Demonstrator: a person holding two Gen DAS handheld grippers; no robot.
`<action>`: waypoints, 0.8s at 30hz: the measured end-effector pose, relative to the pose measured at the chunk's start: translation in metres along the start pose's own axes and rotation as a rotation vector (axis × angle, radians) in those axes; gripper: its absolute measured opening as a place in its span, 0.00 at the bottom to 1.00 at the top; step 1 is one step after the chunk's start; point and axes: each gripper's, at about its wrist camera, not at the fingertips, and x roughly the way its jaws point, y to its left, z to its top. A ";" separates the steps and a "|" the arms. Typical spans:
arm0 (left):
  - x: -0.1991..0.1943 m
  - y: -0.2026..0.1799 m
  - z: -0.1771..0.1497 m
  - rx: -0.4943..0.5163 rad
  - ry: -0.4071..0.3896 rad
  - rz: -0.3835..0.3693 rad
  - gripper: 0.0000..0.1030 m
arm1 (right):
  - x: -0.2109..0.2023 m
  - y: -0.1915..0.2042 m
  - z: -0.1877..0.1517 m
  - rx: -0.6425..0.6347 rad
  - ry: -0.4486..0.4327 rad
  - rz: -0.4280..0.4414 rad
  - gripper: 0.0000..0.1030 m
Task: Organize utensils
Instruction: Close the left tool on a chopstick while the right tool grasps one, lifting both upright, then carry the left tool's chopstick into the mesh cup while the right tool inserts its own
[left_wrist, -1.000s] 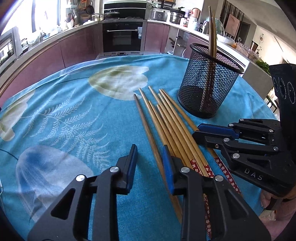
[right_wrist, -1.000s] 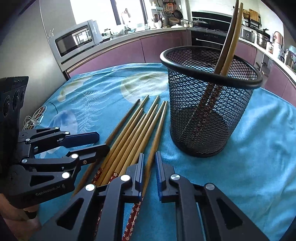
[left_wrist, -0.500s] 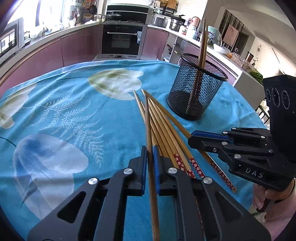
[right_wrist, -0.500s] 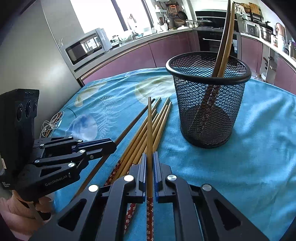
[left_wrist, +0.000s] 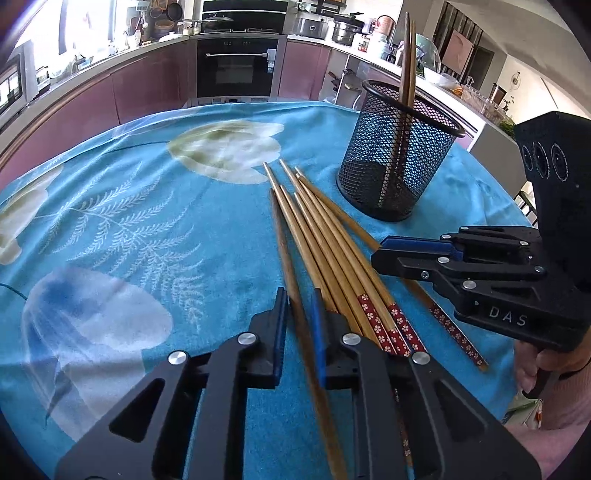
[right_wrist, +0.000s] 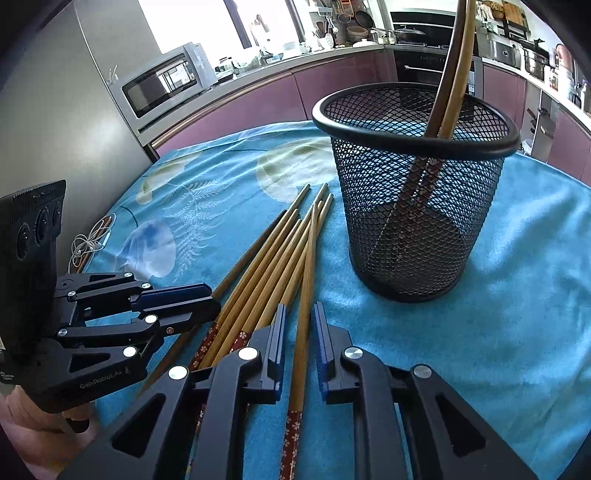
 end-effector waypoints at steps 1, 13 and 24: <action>0.000 0.000 0.000 -0.002 0.000 0.005 0.11 | 0.000 0.000 -0.001 0.000 -0.004 0.001 0.07; -0.040 0.008 0.007 -0.047 -0.089 -0.074 0.08 | -0.059 0.003 -0.001 -0.018 -0.162 0.056 0.06; -0.102 0.002 0.027 -0.036 -0.234 -0.205 0.07 | -0.109 -0.007 0.007 -0.009 -0.302 0.069 0.06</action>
